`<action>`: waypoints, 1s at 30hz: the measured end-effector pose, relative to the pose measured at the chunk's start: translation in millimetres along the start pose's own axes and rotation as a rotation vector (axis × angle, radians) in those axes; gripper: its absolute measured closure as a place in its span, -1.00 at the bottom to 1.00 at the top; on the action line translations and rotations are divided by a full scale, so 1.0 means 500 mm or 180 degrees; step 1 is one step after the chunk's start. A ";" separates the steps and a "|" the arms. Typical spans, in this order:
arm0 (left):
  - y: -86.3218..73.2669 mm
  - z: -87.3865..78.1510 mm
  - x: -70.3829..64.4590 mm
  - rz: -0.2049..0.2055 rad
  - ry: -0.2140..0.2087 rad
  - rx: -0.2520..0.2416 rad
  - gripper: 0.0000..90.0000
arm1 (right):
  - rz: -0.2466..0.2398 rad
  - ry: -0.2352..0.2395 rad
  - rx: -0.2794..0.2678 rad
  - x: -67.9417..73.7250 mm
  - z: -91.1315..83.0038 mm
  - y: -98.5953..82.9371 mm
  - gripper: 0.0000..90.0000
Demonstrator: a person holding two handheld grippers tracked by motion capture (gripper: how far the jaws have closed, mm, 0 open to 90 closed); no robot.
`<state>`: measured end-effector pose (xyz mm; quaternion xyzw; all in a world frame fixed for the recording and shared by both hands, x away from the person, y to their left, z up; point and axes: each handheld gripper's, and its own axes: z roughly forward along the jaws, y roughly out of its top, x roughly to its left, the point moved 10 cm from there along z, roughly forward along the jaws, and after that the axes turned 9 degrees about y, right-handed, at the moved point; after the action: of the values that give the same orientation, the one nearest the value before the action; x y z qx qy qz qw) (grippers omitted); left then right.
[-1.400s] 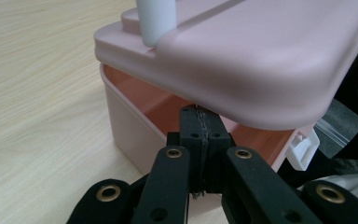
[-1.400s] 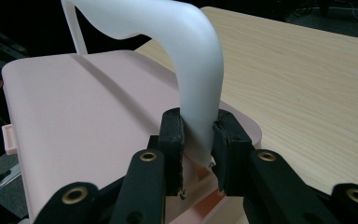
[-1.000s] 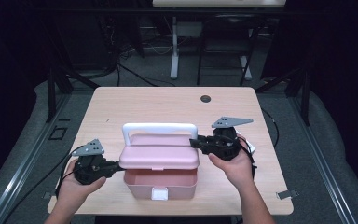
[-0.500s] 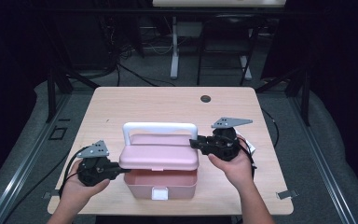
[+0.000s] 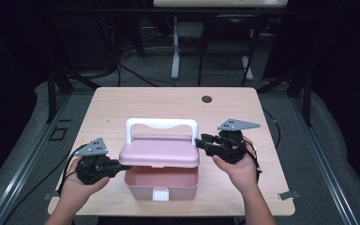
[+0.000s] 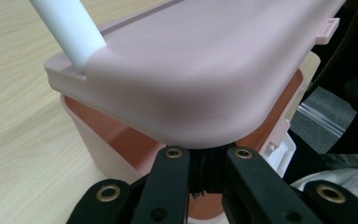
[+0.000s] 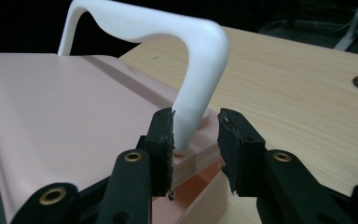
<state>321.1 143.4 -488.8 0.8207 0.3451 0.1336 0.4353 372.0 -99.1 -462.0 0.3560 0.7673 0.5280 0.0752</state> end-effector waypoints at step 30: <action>0.074 -0.006 0.031 0.0002 -0.0058 -0.0288 0.99 | -0.0022 -0.0251 0.0201 0.028 -0.020 -0.071 0.89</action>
<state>347.6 141.5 -458.5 0.8014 0.3345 0.1417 0.4751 340.4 -104.8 -484.5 0.3761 0.7812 0.4889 0.0960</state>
